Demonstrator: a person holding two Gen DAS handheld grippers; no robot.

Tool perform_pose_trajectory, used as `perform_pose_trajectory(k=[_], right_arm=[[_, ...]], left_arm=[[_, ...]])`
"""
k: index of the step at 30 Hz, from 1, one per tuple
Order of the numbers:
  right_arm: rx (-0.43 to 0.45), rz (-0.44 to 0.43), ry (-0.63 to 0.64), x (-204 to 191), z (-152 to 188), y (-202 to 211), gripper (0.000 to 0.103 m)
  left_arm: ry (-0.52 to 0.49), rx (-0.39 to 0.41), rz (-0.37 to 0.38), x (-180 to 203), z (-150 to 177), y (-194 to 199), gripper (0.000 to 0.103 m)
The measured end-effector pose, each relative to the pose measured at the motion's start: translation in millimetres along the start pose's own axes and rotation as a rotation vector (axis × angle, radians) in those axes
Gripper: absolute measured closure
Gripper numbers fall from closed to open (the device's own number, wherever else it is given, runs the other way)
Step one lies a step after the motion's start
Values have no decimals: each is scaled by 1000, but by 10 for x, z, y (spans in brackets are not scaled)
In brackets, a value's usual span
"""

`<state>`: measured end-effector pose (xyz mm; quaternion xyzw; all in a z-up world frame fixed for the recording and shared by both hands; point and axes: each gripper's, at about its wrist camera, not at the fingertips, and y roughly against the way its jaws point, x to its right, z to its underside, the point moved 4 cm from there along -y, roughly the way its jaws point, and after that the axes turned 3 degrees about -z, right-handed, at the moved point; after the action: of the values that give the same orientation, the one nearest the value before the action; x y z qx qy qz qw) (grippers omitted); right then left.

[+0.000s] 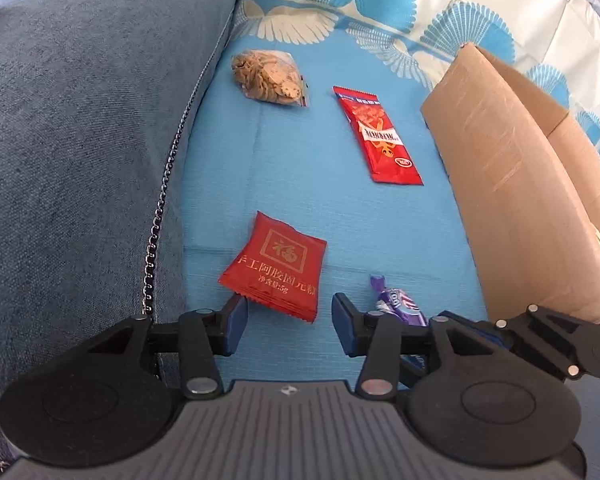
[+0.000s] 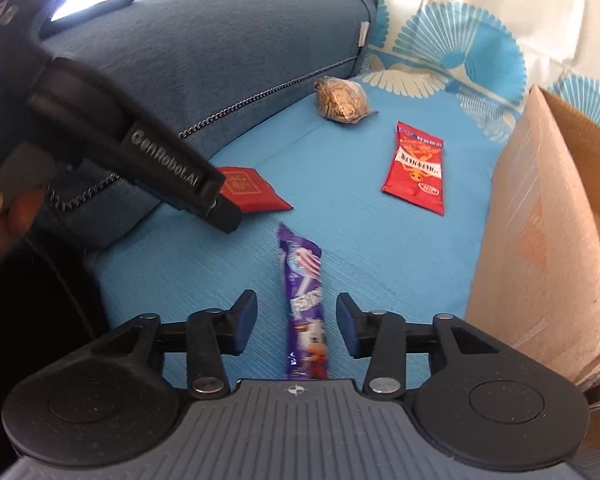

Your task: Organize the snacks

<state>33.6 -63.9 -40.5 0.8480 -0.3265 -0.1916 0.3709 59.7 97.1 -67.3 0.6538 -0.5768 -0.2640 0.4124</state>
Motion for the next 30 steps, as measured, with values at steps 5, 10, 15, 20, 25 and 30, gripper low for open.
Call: perform_pose_trajectory(k=[5,10,15,20,25,30], right_arm=[[-33,-17,-27,0,4,-112,56],[-41,-13,-31,-6,-7,-154,55],[-57,-10,-42,34,-20,-170,54],[-65,-18,-55,52,-27,-176,54],[-66,-22,-61,58,-23,-175,53],[-66,-22,-72,88,-21,-165,53]], left_arm=[[24,37,-2,-27,1,45,47],[12,120,-88,16,-15,137,46],[-29,119,-89,72,-47,102,39],[16,70,-75,10,-148,-100,38],[-70,56,-117,161,-195,-289,31],[-140,26,-149,277,-193,-444,28]])
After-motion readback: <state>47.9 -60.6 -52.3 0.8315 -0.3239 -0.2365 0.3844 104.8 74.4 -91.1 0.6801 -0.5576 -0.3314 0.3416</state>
